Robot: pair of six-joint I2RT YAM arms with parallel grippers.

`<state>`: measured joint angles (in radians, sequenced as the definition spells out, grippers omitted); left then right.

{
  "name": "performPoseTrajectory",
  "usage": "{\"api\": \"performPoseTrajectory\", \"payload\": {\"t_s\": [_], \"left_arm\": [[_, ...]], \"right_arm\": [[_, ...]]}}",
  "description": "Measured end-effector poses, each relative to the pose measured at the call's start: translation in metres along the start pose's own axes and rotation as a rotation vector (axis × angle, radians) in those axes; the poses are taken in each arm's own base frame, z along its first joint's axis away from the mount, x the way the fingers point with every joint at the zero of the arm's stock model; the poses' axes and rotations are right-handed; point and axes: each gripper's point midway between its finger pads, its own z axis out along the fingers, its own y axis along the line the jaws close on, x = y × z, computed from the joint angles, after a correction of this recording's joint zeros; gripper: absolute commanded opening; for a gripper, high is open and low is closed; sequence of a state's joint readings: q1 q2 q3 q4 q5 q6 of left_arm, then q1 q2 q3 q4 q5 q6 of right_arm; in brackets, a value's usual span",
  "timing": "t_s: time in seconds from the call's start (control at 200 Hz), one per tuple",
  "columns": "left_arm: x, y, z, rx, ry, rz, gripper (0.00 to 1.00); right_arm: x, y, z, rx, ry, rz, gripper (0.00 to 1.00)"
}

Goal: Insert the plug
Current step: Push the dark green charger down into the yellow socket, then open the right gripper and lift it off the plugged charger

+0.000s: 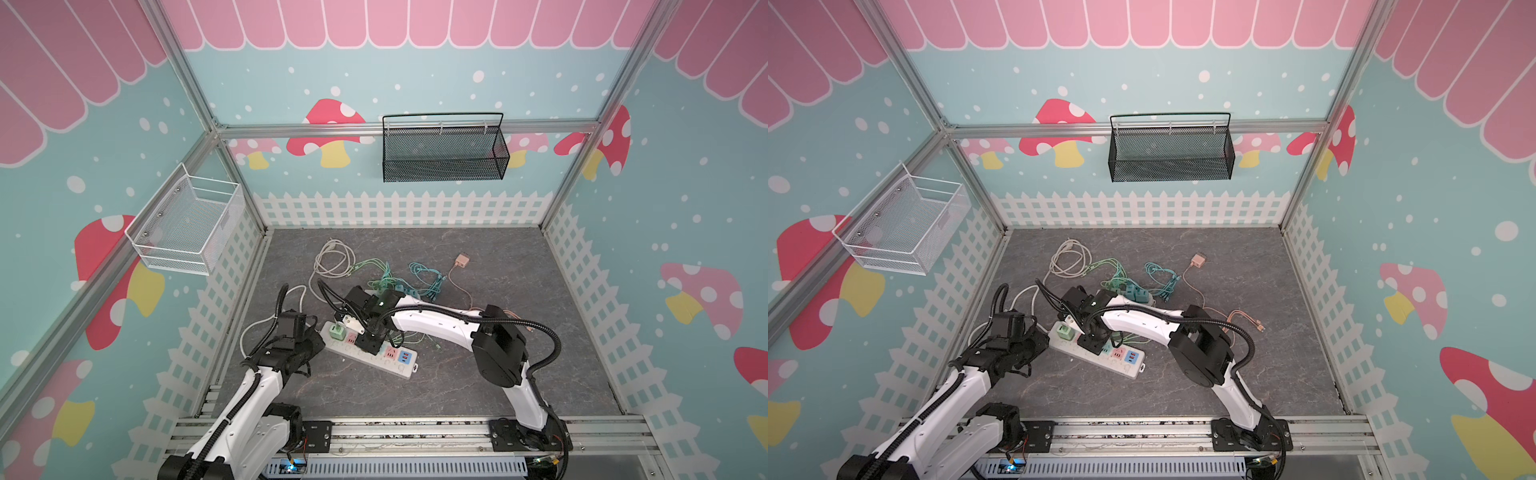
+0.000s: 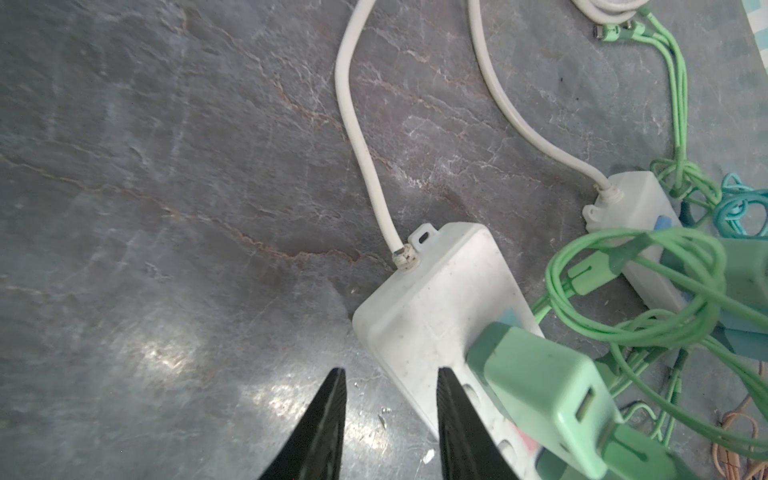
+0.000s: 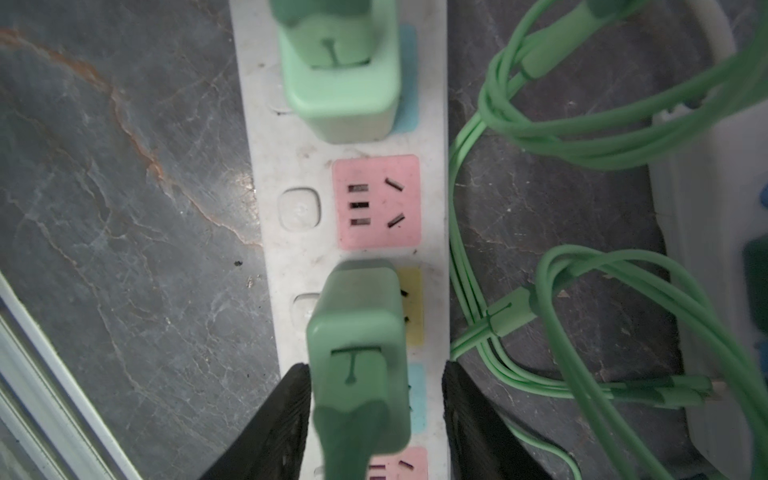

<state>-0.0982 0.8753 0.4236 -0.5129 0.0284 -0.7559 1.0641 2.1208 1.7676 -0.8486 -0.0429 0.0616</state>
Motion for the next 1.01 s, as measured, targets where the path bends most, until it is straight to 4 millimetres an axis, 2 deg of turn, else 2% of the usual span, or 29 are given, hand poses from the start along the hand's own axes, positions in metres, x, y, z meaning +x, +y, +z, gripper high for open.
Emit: {"api": "performPoseTrajectory", "payload": {"t_s": [0.215, 0.455, 0.775, 1.006], "left_arm": [[-0.004, 0.0, 0.0, -0.007, -0.002, -0.004, 0.42], [-0.018, -0.008, -0.003, 0.001, -0.017, -0.004, 0.46], [-0.032, -0.025, -0.012, 0.054, -0.024, 0.01, 0.47], [-0.033, -0.028, -0.015, 0.07, -0.011, 0.015, 0.48]], "right_arm": [[0.009, 0.015, -0.019, -0.073, -0.024, -0.017, 0.68], [0.02, 0.031, -0.036, -0.18, -0.051, -0.038, 0.71], [0.033, 0.062, -0.039, -0.392, -0.068, -0.104, 0.73], [0.028, 0.086, -0.059, -0.537, -0.136, -0.171, 0.74]]}}
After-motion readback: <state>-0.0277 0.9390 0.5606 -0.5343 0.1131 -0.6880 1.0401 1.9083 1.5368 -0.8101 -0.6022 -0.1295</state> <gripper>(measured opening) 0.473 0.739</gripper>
